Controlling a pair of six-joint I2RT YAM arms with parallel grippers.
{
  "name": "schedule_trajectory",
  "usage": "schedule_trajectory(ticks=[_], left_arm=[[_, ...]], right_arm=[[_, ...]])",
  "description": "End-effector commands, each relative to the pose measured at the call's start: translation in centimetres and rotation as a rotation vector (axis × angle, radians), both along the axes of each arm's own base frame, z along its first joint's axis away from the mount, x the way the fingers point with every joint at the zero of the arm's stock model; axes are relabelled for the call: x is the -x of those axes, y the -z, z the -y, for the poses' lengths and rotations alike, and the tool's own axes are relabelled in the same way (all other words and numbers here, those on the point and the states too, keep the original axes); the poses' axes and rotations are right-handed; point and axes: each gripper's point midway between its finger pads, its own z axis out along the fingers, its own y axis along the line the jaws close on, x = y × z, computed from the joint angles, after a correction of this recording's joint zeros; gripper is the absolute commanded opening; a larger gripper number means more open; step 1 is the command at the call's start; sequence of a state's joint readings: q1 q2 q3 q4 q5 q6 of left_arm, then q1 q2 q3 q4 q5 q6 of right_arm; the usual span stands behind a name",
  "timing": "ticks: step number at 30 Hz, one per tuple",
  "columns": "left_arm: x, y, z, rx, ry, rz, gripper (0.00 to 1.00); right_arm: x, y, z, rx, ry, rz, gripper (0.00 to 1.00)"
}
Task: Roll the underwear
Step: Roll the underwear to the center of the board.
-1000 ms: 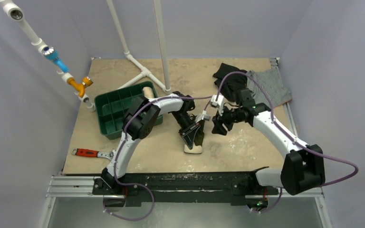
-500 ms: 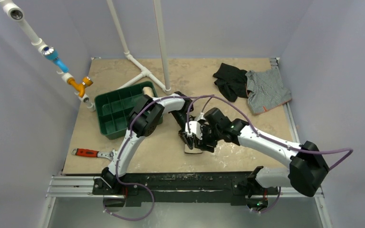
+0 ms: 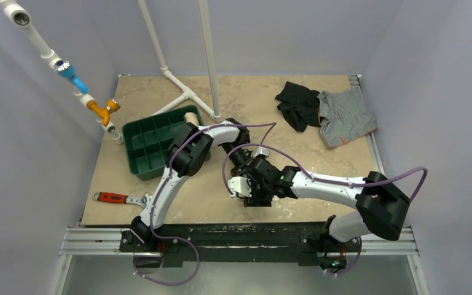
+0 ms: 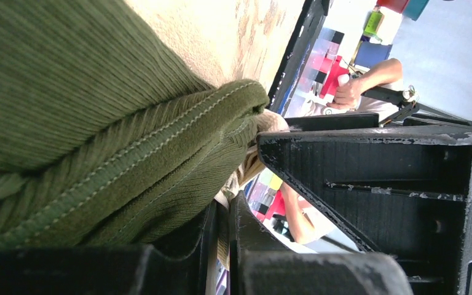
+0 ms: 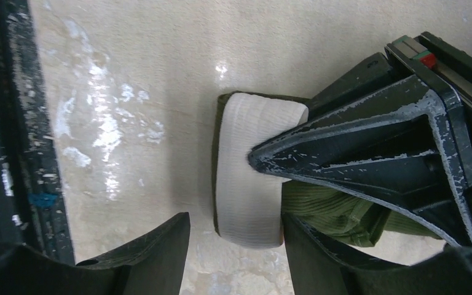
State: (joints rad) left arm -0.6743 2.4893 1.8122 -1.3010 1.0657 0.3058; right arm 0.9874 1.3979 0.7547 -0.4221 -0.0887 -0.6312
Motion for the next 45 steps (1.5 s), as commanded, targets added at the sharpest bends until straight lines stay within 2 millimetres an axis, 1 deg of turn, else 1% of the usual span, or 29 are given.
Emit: schedule_trajectory(ticks=[1, 6, 9, 14, 17, 19, 22, 23, 27, 30, 31, 33, 36, 42, 45], left_arm=[[-0.9, 1.5, -0.3, -0.007, 0.014, 0.050, 0.00], [-0.9, 1.5, -0.2, -0.004, 0.013, 0.048, 0.00], [-0.8, 1.4, -0.2, 0.000, 0.013, 0.042, 0.00], [-0.8, 1.4, -0.2, 0.004, 0.014, 0.040, 0.00], [-0.8, 1.4, -0.2, 0.005, 0.016, 0.042, 0.00], [-0.8, 1.3, -0.2, 0.006, 0.016, 0.043, 0.00], [-1.0, 1.1, -0.3, 0.009, 0.012, 0.049, 0.00], [-1.2, 1.0, -0.4, 0.011, 0.008, 0.052, 0.04], [-1.7, 0.4, -0.8, 0.014, 0.000, 0.077, 0.22], [-2.2, -0.1, -1.1, 0.014, -0.005, 0.110, 0.31], [-2.4, -0.3, -1.3, 0.014, -0.007, 0.121, 0.40], [-2.7, -0.5, -1.6, 0.009, -0.009, 0.141, 0.49], [-3.1, -0.9, -2.2, 0.005, -0.014, 0.167, 0.54], [-3.1, -1.6, -3.4, 0.009, -0.015, 0.205, 0.56], [-3.0, -2.5, -4.1, 0.025, -0.023, 0.221, 0.56]], right_arm=[[-1.2, 0.1, -0.5, 0.002, 0.002, 0.071, 0.55], [-1.2, 0.8, -0.7, 0.022, -0.004, 0.066, 0.51], [-1.1, 1.4, -0.6, 0.042, -0.006, 0.054, 0.46], [-0.9, 2.3, -0.3, 0.071, -0.011, 0.035, 0.33], [-0.7, 2.6, -0.2, 0.084, -0.019, 0.019, 0.24], [-0.5, 2.8, -0.1, 0.092, -0.027, 0.007, 0.17], [0.3, 2.9, -0.5, 0.088, -0.056, -0.037, 0.04], [0.6, 2.9, -0.6, 0.081, -0.063, -0.056, 0.00], [1.9, 2.8, -0.5, 0.083, -0.083, -0.122, 0.00], [2.9, 2.7, -0.3, 0.088, -0.088, -0.174, 0.00], [3.1, 2.7, -0.2, 0.089, -0.089, -0.186, 0.00], [3.5, 2.6, -0.1, 0.095, -0.087, -0.205, 0.00], [4.0, 2.6, 0.2, 0.100, -0.079, -0.236, 0.00], [4.0, 2.3, 0.5, 0.092, -0.050, -0.283, 0.00], [3.7, 1.9, 0.5, 0.074, -0.036, -0.290, 0.00]])
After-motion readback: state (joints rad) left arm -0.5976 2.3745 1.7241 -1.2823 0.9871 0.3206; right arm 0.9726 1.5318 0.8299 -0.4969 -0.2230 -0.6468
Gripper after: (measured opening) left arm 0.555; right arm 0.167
